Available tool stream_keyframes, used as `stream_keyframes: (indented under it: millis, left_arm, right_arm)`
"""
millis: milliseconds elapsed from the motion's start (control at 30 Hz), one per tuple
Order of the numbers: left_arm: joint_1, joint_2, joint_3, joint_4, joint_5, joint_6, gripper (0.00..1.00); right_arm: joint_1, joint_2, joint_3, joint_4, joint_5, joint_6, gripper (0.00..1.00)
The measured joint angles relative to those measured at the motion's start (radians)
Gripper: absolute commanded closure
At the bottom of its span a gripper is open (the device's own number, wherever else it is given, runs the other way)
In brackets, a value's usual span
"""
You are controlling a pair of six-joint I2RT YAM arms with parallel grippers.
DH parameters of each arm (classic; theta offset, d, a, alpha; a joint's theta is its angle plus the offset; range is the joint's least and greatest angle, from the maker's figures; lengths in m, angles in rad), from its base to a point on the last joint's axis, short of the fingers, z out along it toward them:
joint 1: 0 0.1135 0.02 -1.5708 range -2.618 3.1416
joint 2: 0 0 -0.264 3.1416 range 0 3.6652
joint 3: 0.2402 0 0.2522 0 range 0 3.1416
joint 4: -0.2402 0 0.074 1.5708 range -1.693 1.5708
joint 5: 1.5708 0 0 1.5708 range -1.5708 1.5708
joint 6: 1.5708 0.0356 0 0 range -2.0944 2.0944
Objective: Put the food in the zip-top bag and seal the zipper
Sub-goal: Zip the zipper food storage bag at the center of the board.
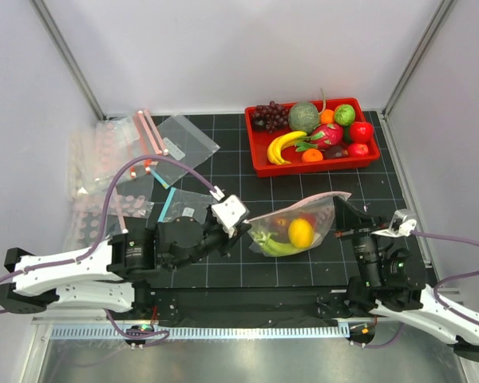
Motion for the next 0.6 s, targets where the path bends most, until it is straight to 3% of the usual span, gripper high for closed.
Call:
stream_keyframes:
  millis: [133, 300, 400, 533, 600]
  left_arm:
    - [0.000, 0.006, -0.005, 0.006, -0.058, -0.011, 1.00]
    - [0.010, 0.047, -0.013, 0.019, -0.250, -0.057, 1.00]
    - [0.075, 0.115, -0.010, 0.009, -0.335, -0.094, 1.00]
    - [0.209, 0.195, -0.009, -0.006, -0.346, -0.135, 1.00]
    - [0.264, 0.226, -0.005, -0.013, -0.338, -0.159, 0.98]
  right_arm:
    - [0.001, 0.021, -0.001, 0.011, 0.010, -0.003, 0.99]
    - [0.000, 0.134, 0.010, 0.038, 0.037, -0.015, 0.99]
    - [-0.005, 0.279, 0.043, 0.062, 0.092, -0.045, 0.99]
    - [-0.020, 0.460, 0.081, 0.131, 0.134, -0.095, 0.99]
    - [-0.029, 0.518, 0.093, 0.149, 0.134, -0.107, 0.92]
